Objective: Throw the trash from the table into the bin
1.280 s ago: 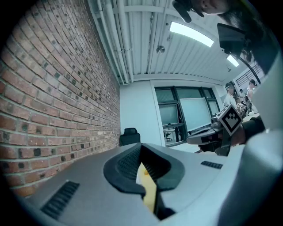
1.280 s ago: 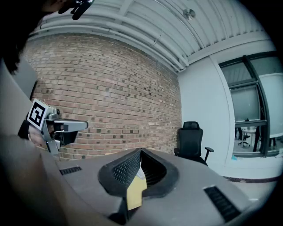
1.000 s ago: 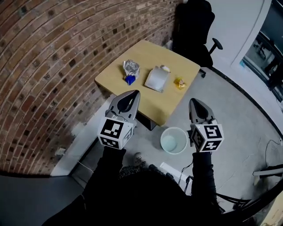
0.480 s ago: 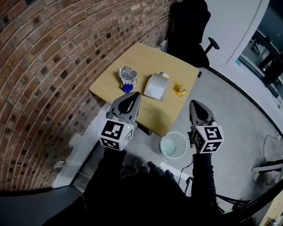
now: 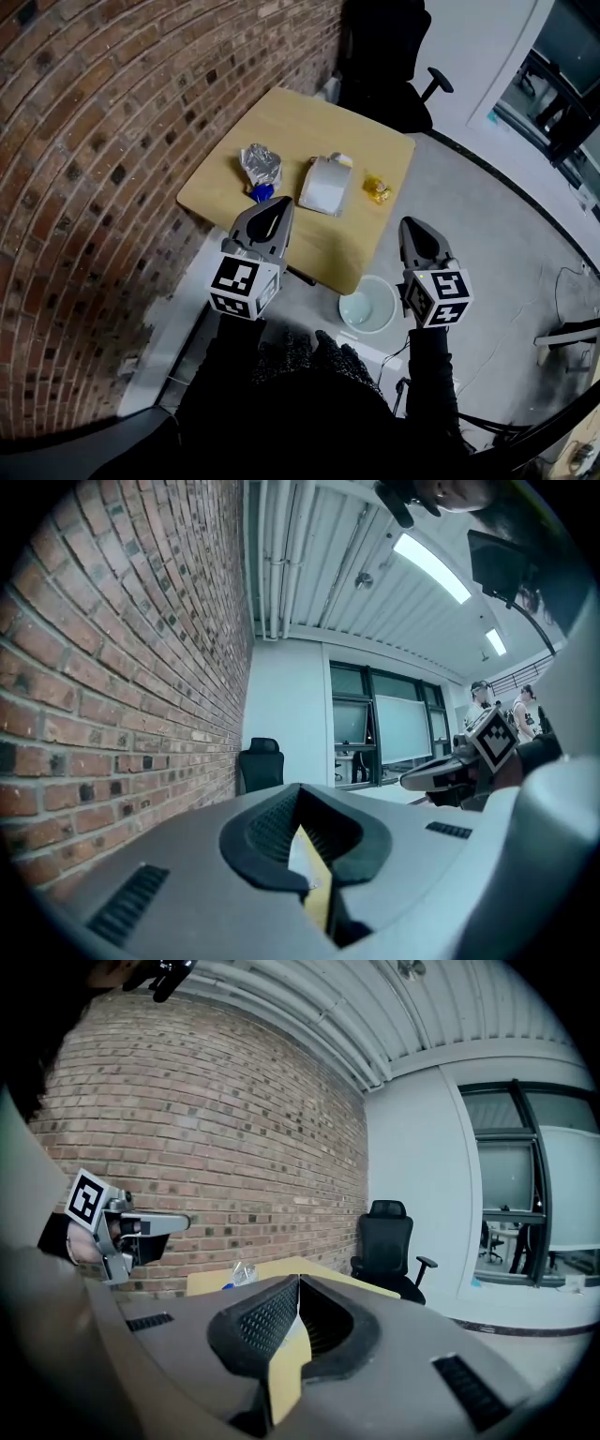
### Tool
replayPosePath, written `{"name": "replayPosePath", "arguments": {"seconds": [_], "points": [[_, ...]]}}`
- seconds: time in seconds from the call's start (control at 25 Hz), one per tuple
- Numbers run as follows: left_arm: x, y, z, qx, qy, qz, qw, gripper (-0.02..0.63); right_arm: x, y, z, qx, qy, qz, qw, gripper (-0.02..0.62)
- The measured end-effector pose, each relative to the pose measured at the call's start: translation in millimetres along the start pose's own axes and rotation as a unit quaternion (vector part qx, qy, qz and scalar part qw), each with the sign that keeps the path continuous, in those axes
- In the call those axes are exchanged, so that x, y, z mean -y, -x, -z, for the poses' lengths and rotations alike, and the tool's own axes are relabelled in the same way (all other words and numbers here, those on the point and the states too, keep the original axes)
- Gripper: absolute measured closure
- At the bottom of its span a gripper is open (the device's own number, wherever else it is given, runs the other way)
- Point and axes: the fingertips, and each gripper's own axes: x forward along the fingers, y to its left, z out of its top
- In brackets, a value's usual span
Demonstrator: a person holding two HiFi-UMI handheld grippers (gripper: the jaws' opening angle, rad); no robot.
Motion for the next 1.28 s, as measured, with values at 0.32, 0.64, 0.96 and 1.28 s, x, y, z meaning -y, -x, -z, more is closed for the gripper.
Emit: {"name": "replayPosePath", "arguments": {"seconds": [0.32,0.64,0.96,1.28], "points": [[-4.8,-18.5,13.2,-0.017,0.003,0.002,0.9998,0.598,9.8,-22.5,10.4,-0.015,-0.001,-0.009,1.0,0.583],[-12.9,-55.3,10.7,-0.021,-0.001,-0.008,0.9997,0.598,35.9,-60.6,10.1,-0.015,-0.007,-0.02,1.0,0.583],[-19.5,-89.1,13.7,-0.029,-0.001,-0.017,0.9994,0.598,62.1,-92.7,13.7,-0.024,-0.014,-0.032,0.999,0.583],[-30.1,-113.0,20.3,-0.035,0.004,-0.024,0.9991,0.598,78.7,-123.8,25.0,-0.041,-0.017,-0.038,0.998,0.582]]}}
